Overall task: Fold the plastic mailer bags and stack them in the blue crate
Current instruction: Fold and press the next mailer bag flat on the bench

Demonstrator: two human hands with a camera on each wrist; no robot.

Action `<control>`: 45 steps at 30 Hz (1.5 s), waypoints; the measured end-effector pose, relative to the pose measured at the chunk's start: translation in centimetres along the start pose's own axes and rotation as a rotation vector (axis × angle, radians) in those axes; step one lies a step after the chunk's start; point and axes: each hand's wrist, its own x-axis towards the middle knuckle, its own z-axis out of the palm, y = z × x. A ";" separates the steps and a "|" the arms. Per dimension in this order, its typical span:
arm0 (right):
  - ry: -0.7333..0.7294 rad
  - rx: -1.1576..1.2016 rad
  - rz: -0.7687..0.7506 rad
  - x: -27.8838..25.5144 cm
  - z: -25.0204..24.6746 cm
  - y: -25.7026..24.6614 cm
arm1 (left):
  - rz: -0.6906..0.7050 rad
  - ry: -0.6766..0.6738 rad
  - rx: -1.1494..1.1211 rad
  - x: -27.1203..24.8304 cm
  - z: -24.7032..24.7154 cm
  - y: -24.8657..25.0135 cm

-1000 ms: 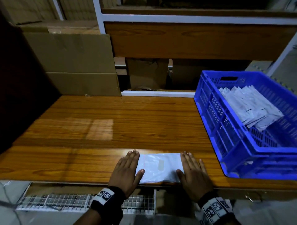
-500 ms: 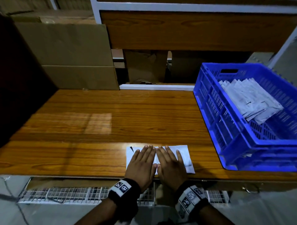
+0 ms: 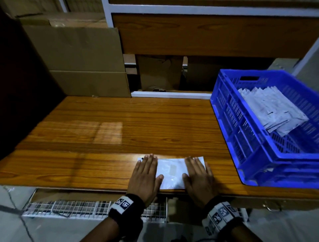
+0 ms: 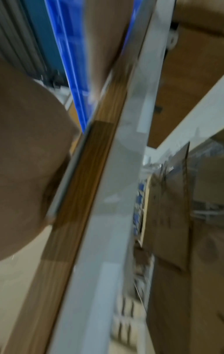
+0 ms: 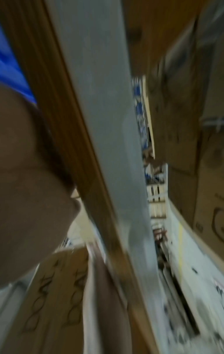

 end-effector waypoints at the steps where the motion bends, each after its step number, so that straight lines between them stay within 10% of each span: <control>1: -0.008 -0.001 0.003 -0.2 0.0 0.8 | -0.010 -0.010 -0.008 -0.2 0.1 -0.4; 7: -0.026 0.002 -0.013 -0.4 0.1 1.3 | -0.018 -0.029 -0.057 -0.2 0.2 -0.7; 16: -0.098 0.210 -0.337 -3.2 -3.3 4.2 | 0.364 -0.049 -0.246 -4.1 -2.0 -4.7; 20: -0.062 0.511 -0.309 -2.1 -7.3 4.9 | 0.126 0.058 -0.665 -3.6 -5.4 -5.2; 26: 0.010 0.744 0.164 1.7 -7.8 5.6 | -0.306 0.194 -1.195 1.0 -6.5 -3.6; 32: -0.172 0.303 0.327 1.9 -6.3 5.1 | -0.355 -0.012 -0.527 3.3 -3.8 -4.0; 35: 0.151 -0.002 0.168 1.4 -5.5 3.8 | -0.172 0.062 -0.171 2.9 -4.1 -3.1; 40: 0.208 0.023 -0.158 2.8 -1.3 -2.6 | 0.126 -0.019 -0.067 4.1 -2.8 0.6; 45: 0.034 -0.017 -0.141 1.8 1.1 -4.0 | 0.067 -0.145 -0.046 3.1 -0.4 2.0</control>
